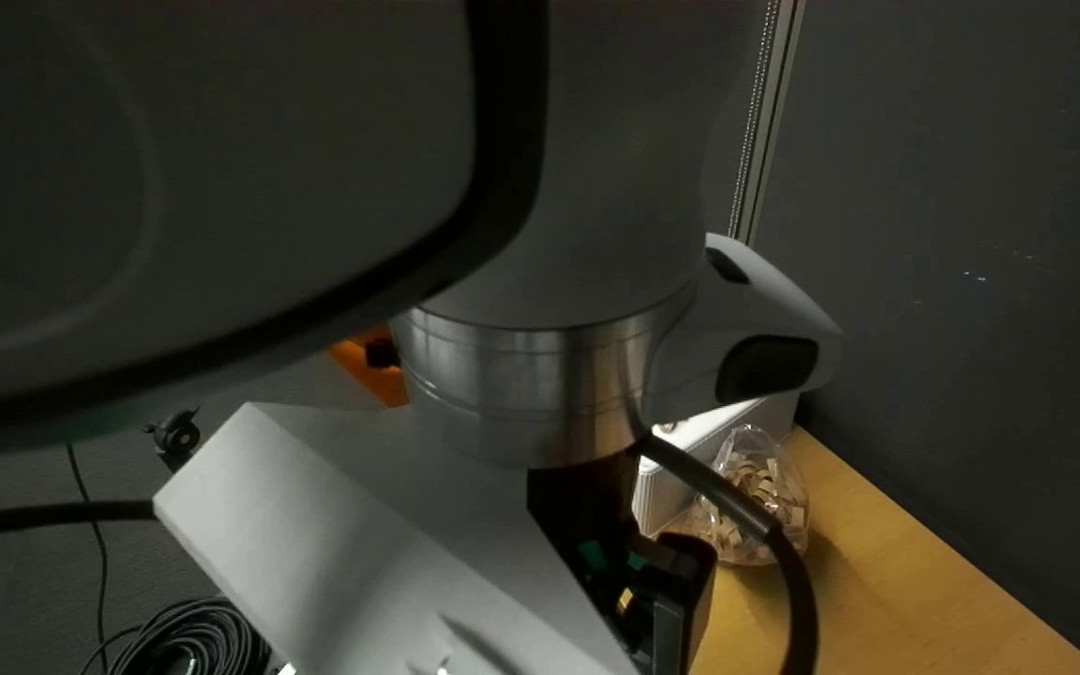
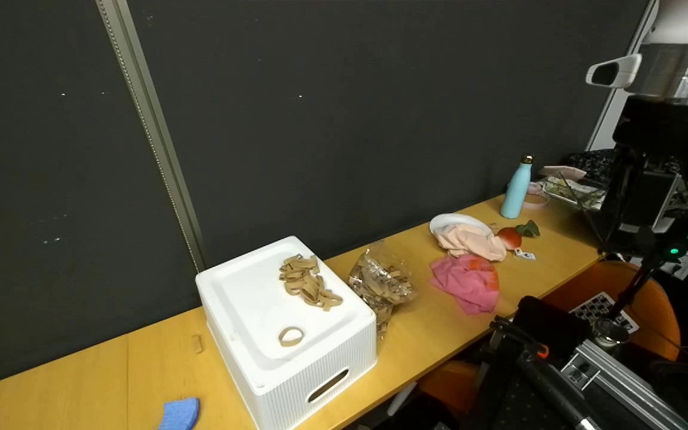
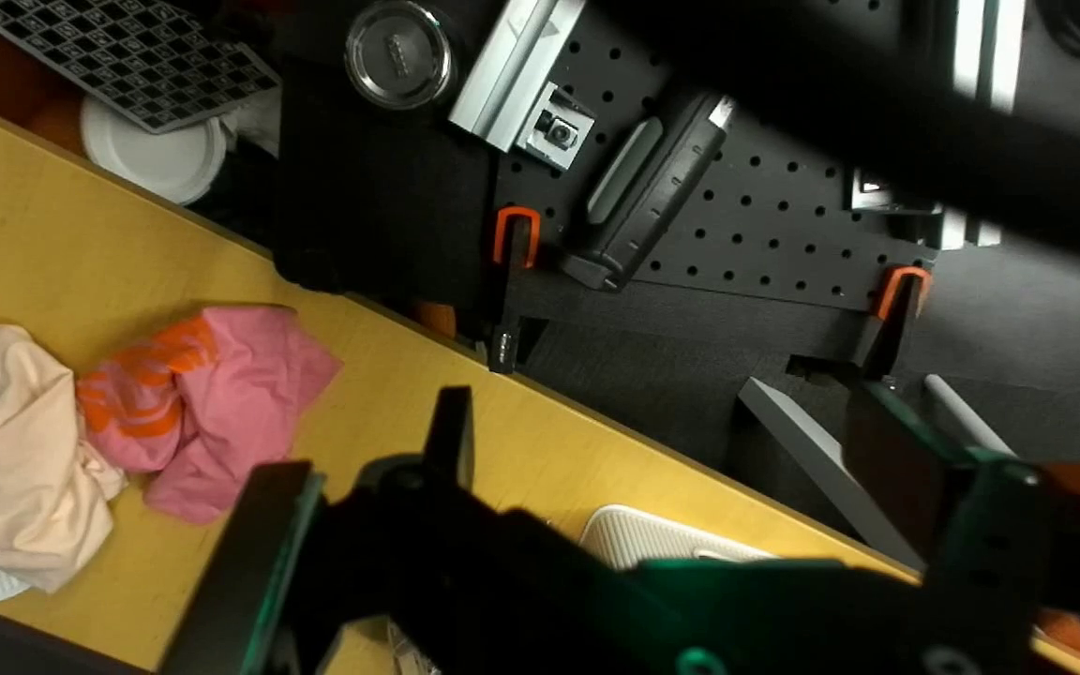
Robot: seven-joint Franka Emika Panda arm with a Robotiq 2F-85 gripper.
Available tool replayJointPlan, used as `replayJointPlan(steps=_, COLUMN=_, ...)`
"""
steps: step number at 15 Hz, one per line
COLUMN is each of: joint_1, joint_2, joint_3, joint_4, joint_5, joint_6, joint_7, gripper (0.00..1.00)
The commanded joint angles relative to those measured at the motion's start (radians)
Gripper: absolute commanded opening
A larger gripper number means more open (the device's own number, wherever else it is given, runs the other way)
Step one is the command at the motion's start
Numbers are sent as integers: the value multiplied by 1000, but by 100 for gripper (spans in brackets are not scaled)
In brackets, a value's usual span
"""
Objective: Put the rubber bands inside the plastic
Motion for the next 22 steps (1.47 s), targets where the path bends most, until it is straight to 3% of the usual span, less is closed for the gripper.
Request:
replayJointPlan(steps=1, joint_1=44, joint_2=79, joint_3=28, joint_4=98, joint_5=-5, joint_6=26, joint_7=-7, gripper=100)
replayJointPlan(steps=5, joint_1=134, joint_2=265, joint_3=26, joint_4=252, joint_5=31, joint_6=151, joint_7=-61, gripper=100)
replayJointPlan(steps=9, joint_1=217, joint_2=496, joint_3=29, joint_4=367, joint_5=136, joint_6=314, joint_7=-147, gripper=100)
replayJointPlan(steps=12, joint_1=221, joint_2=657, joint_3=55, joint_4=424, joint_5=195, joint_6=404, joint_7=-184, gripper=100)
replayJointPlan(steps=15, joint_1=187, joint_2=839, joint_3=107, joint_4=516, joint_5=191, joint_6=457, joint_7=-137, gripper=100)
replayJointPlan(steps=22, joint_1=140, joint_2=1208, joint_3=206, joint_4=799, joint_5=110, joint_6=429, joint_7=-9, gripper=100)
